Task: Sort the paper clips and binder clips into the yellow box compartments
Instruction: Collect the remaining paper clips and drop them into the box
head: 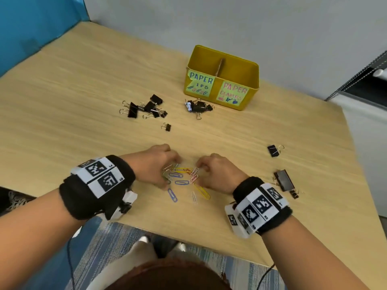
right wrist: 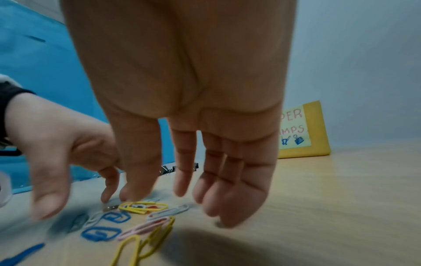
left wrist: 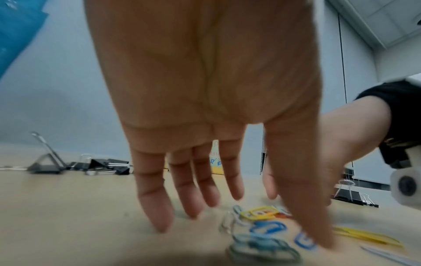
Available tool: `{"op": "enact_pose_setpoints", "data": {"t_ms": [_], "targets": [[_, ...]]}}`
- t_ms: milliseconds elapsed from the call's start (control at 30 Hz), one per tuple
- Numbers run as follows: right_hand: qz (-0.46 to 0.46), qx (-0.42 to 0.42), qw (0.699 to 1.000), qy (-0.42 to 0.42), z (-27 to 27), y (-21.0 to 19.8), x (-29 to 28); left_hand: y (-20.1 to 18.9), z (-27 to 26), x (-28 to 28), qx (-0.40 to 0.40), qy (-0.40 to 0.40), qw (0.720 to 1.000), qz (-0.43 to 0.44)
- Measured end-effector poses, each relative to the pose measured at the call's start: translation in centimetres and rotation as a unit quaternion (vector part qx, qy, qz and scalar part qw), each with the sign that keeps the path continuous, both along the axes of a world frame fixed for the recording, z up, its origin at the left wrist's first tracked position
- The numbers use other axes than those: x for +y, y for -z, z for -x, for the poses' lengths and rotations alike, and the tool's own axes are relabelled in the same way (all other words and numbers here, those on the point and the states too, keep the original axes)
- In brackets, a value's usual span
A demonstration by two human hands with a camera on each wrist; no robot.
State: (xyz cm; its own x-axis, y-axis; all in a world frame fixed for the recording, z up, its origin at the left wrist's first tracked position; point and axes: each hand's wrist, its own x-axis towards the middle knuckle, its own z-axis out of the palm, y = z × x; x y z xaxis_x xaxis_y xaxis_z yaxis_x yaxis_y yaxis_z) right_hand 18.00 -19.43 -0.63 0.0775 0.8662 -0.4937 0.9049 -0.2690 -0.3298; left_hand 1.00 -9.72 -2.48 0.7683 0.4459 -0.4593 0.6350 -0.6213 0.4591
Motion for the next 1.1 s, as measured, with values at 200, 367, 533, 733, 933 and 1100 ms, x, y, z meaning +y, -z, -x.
{"op": "enact_pose_setpoints", "data": {"t_ms": [200,367,533,733,933,1100], "targets": [[0.004,-0.030,0.998,0.048,2.7,1.3,-2.6,0.9,-0.6,-2.5,0.027,0.009,0.996,-0.080],[-0.045,-0.004,0.998,0.054,2.6,1.6,-0.4,0.5,-1.9,-1.8,-0.013,-0.033,0.999,-0.037],[-0.102,0.024,0.993,0.057,2.1,2.1,0.4,0.8,-2.5,-1.3,-0.032,-0.049,0.997,-0.049],[-0.105,0.030,0.990,0.084,2.0,2.5,-0.2,0.8,-2.1,-1.8,-0.048,-0.094,0.993,-0.060],[-0.111,0.009,0.991,0.069,2.8,2.7,0.7,0.9,-2.6,-2.3,-0.052,-0.108,0.991,-0.066],[-0.109,0.027,0.991,0.071,2.3,2.6,1.0,0.9,-2.5,-2.2,-0.040,-0.108,0.992,-0.058]]}}
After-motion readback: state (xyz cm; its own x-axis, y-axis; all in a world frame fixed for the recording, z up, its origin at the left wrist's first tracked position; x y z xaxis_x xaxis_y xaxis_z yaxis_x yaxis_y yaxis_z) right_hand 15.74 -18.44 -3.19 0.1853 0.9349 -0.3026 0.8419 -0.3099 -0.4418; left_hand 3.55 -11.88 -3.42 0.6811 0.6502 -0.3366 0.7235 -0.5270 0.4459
